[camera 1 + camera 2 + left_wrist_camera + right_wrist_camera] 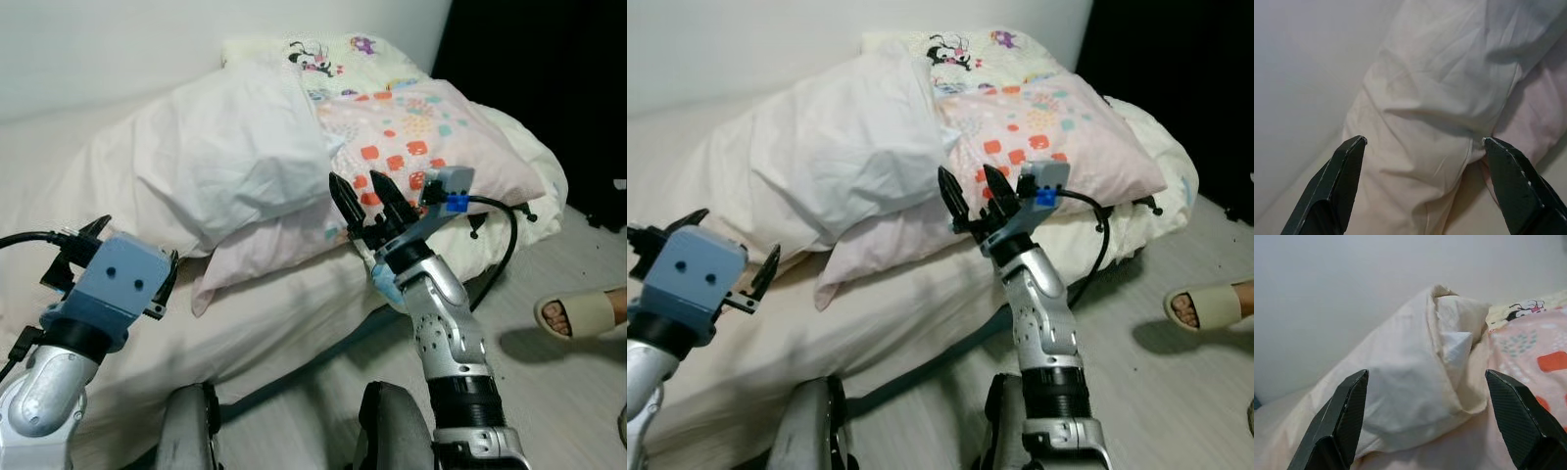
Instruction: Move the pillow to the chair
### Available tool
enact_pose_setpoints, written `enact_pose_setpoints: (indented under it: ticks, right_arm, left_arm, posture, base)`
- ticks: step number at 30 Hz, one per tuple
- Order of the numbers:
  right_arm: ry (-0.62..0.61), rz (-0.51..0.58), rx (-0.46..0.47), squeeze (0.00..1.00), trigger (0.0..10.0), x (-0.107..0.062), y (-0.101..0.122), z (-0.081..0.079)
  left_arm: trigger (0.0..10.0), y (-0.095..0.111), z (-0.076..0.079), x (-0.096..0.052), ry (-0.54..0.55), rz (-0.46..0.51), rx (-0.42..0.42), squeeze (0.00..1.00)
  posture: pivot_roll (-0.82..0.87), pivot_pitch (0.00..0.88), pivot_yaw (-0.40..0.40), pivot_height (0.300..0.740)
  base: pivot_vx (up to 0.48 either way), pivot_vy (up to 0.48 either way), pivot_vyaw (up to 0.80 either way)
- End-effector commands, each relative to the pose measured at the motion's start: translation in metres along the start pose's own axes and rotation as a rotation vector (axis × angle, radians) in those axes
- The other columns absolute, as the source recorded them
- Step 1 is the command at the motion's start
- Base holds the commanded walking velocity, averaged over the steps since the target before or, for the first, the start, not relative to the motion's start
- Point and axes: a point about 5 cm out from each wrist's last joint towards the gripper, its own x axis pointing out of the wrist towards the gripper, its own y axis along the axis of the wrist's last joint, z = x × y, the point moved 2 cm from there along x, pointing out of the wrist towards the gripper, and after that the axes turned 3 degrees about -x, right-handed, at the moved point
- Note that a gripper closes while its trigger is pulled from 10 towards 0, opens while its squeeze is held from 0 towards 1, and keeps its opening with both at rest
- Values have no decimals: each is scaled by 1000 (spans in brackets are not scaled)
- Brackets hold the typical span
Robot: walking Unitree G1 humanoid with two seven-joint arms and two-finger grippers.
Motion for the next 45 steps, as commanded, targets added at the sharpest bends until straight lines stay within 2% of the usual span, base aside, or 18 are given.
enact_pose_setpoints:
  ticks: [1,7,9,13,15,20,21,24,27,32,35,37,41,42,45]
  right_arm:
    - [2,-2,24,0,10000,2,2,-3]
    - [12,-46,73,0,10000,10,-7,-3]
    - [-10,-64,119,0,10000,21,-16,3]
    - [-41,-63,160,0,10000,32,-17,8]
    - [-35,-62,157,0,10000,44,-16,11]
    - [-43,-46,164,0,10000,56,-11,16]
    - [-50,-27,190,0,10000,61,-6,18]
    - [-39,-9,209,0,10000,67,-2,16]
    - [7,28,257,0,10000,79,9,8]
    - [30,24,259,0,10000,90,12,2]
    - [9,4,256,0,10000,94,10,1]
    - [10,-27,266,0,10000,98,5,-4]
    - [-21,-87,229,0,10000,102,-2,-9]
    - [-71,-136,183,0,10000,103,-6,-8]
    - [-86,-148,170,0,10000,105,-7,-8]
  left_arm:
    - [10000,0,-1,-3,-21,-14,20,0]
    - [10000,-1,-2,-9,-47,-37,33,0]
    - [10000,-1,-3,-11,-60,-45,43,0]
    - [10000,1,-5,-14,-64,-55,53,0]
    - [10000,2,-9,-19,-60,-72,65,0]
    - [10000,2,-14,-26,-55,-94,80,0]
    - [10000,1,-15,-29,-56,-103,84,0]
    - [10000,1,-14,-30,-63,-106,92,0]
    - [10000,3,-12,-32,-81,-105,100,0]
    - [10000,5,-14,-31,-88,-106,107,0]
    - [10000,4,-16,-32,-90,-112,110,0]
    - [10000,5,-16,-33,-99,-114,118,0]
    - [10000,5,-17,-34,-101,-117,123,0]
    - [10000,4,-17,-35,-100,-122,124,0]
    - [10000,4,-18,-36,-99,-125,124,0]
  posture:
    - [217,265,-46,513]
    - [211,287,-31,513]
    - [231,309,-24,513]
    - [249,319,-21,513]
    - [271,329,-21,513]
    - [287,342,-19,513]
    - [293,345,-18,513]
    - [295,347,-18,513]
    - [298,351,-11,513]
    - [295,359,-11,513]
    - [295,359,-11,513]
    - [294,365,-12,513]
    - [292,369,-14,513]
    - [292,373,-17,513]
    - [292,373,-17,513]
  base:
    - [0,0,0]
    - [0,0,0]
    - [0,0,0]
    - [0,0,0]
    - [0,0,0]
    - [0,0,0]
    - [0,0,0]
    - [0,0,0]
    - [0,0,0]
    - [0,0,0]
    - [0,0,0]
    - [0,0,0]
    - [0,0,0]
    - [0,0,0]
    - [0,0,0]
